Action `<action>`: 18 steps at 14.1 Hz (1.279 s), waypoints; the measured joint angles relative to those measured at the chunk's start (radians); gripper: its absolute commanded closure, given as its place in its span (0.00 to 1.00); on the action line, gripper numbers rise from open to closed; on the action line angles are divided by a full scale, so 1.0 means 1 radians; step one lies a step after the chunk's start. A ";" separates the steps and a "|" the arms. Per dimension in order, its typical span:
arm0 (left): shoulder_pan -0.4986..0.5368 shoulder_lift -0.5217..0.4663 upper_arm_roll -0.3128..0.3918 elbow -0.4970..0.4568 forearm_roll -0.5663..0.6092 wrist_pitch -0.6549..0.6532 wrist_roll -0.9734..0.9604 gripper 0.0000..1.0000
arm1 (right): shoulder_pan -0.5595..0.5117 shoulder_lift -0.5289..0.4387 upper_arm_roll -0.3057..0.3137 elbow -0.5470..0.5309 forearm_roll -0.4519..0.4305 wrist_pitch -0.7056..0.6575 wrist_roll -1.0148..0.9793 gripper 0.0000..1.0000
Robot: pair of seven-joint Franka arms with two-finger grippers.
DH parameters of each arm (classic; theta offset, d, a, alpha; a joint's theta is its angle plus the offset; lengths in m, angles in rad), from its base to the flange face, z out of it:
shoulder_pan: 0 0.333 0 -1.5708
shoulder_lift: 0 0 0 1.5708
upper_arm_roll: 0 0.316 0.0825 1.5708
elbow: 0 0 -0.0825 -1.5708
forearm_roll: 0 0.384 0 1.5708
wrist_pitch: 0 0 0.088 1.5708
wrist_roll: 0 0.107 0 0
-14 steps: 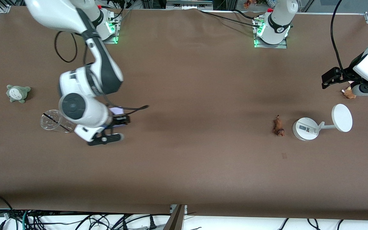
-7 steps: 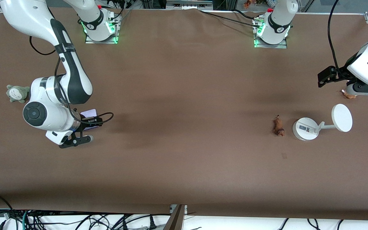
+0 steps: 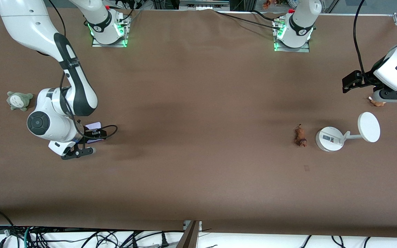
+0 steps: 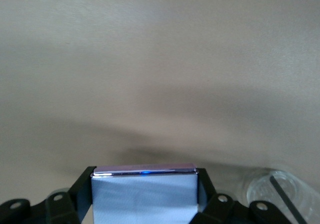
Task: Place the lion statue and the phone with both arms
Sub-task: 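Lower the phone beside the clear cup and open the right gripper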
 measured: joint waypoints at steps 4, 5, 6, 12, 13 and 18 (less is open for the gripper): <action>0.000 0.000 -0.002 0.000 0.000 -0.012 0.000 0.00 | -0.011 0.036 0.000 -0.008 0.000 0.046 0.000 0.40; 0.000 0.000 -0.005 0.000 0.000 -0.018 0.000 0.00 | -0.011 0.040 0.000 -0.012 0.000 0.056 0.000 0.34; 0.000 0.000 -0.009 0.000 0.000 -0.021 0.000 0.00 | -0.011 0.042 0.000 -0.015 0.000 0.065 0.000 0.15; -0.001 0.000 -0.022 0.000 0.000 -0.035 0.000 0.00 | -0.018 0.044 0.000 -0.022 0.000 0.078 0.000 0.01; -0.001 0.000 -0.023 0.000 0.000 -0.036 0.000 0.00 | -0.019 0.044 0.000 -0.022 0.000 0.078 -0.001 0.01; -0.001 0.000 -0.037 0.000 0.000 -0.036 0.000 0.00 | -0.020 0.044 0.000 -0.022 0.000 0.079 0.000 0.01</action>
